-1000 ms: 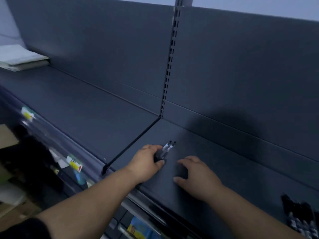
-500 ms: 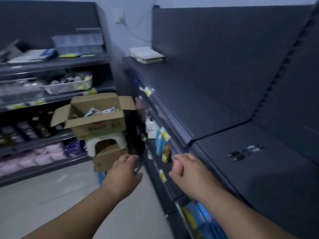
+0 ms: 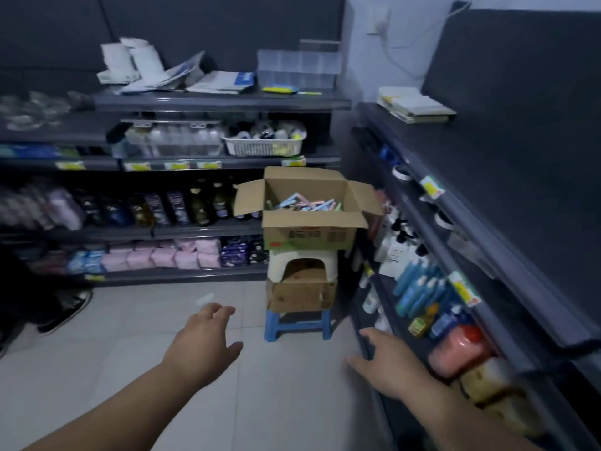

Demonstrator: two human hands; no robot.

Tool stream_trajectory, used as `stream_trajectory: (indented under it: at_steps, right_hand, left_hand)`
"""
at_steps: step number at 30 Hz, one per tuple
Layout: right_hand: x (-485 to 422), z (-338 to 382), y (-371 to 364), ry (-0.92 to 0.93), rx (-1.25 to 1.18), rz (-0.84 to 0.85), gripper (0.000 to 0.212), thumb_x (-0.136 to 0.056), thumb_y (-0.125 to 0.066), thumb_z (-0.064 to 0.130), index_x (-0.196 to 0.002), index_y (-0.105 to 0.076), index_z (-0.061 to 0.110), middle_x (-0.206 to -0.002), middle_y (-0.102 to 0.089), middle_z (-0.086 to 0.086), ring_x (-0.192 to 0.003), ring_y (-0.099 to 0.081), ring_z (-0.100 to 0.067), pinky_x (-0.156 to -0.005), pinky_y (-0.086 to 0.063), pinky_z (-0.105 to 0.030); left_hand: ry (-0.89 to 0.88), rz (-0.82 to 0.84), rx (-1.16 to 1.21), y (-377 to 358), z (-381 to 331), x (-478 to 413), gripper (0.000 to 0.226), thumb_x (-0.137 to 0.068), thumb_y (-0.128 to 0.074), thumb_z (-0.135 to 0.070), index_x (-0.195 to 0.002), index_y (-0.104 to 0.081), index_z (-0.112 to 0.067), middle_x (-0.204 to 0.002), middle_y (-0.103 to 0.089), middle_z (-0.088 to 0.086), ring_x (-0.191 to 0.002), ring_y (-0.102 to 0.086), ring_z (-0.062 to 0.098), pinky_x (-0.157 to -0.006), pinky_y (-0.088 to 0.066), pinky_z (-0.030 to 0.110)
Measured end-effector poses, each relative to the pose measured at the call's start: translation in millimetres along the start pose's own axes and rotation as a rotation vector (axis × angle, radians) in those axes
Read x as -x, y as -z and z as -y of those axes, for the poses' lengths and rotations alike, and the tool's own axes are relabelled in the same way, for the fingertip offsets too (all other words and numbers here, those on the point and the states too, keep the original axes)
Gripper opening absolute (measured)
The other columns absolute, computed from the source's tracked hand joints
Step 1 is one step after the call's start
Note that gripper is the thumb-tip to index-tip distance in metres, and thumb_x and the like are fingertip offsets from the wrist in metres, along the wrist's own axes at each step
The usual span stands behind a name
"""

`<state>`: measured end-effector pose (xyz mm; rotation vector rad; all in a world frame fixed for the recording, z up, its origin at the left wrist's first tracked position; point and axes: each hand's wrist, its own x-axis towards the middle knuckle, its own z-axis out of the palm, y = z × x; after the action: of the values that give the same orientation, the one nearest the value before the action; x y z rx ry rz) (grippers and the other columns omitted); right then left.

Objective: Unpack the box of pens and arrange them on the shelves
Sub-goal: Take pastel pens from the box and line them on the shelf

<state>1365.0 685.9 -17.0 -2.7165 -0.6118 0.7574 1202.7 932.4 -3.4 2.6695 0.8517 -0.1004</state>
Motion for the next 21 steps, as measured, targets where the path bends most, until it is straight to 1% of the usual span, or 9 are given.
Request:
stream_trajectory:
  at_steps: [3, 6, 10, 14, 17, 21]
  right_hand:
    - [-26, 33, -4, 0.003, -0.018, 0.028, 0.067, -0.085, -0.057, 0.057, -0.143, -0.038, 0.03, -0.144, -0.045, 0.003, -0.129, -0.045, -0.016, -0.104, -0.04, -0.03]
    - [-52, 55, -3, 0.015, -0.039, 0.02, 0.068, -0.086, -0.055, 0.056, -0.146, -0.036, 0.03, -0.147, -0.041, 0.004, -0.132, -0.043, -0.016, -0.105, -0.038, -0.03]
    - [-96, 69, 10, 0.048, -0.03, 0.003, 0.06, -0.09, -0.055, 0.051, -0.143, -0.04, 0.028, -0.14, -0.045, 0.002, -0.124, -0.047, -0.015, -0.098, -0.04, -0.027]
    - [-156, 71, 38, 0.069, -0.039, -0.001, 0.064, -0.089, -0.054, 0.055, -0.144, -0.037, 0.029, -0.142, -0.044, 0.003, -0.127, -0.045, -0.016, -0.1, -0.043, -0.03]
    - [-218, 70, 75, 0.104, -0.065, -0.039, 0.065, -0.089, -0.055, 0.056, -0.144, -0.038, 0.028, -0.142, -0.044, 0.003, -0.127, -0.045, -0.017, -0.1, -0.043, -0.031]
    - [-303, 67, 135, 0.177, -0.077, -0.088, 0.061, -0.086, -0.058, 0.054, -0.139, -0.044, 0.028, -0.137, -0.049, 0.001, -0.123, -0.048, -0.019, -0.101, -0.043, -0.031]
  left_hand:
    - [0.044, 0.019, 0.0, 4, 37, -22, 0.065, -0.088, -0.058, -0.045, -0.144, -0.033, -0.026, -0.147, -0.033, -0.005, -0.129, -0.04, 0.017, -0.103, -0.04, 0.029]
    - [0.068, 0.03, 0.003, 6, 55, -50, 0.065, -0.087, -0.058, -0.045, -0.144, -0.033, -0.026, -0.147, -0.033, -0.005, -0.129, -0.04, 0.017, -0.104, -0.04, 0.029]
    - [0.068, 0.04, -0.004, 5, 57, -96, 0.064, -0.088, -0.058, -0.045, -0.144, -0.034, -0.026, -0.147, -0.034, -0.004, -0.129, -0.041, 0.018, -0.103, -0.041, 0.029]
    - [0.081, 0.042, -0.008, 6, 43, -157, 0.065, -0.088, -0.058, -0.044, -0.145, -0.033, -0.026, -0.148, -0.033, -0.003, -0.129, -0.041, 0.018, -0.102, -0.042, 0.03]
    - [0.088, 0.003, -0.01, 13, 19, -218, 0.064, -0.088, -0.058, -0.044, -0.144, -0.033, -0.026, -0.147, -0.033, -0.003, -0.128, -0.041, 0.018, -0.102, -0.042, 0.03]
    - [0.07, -0.08, 0.044, 27, -27, -310, 0.057, -0.085, -0.061, -0.04, -0.137, -0.043, -0.024, -0.137, -0.043, -0.002, -0.12, -0.046, 0.018, -0.097, -0.044, 0.029]
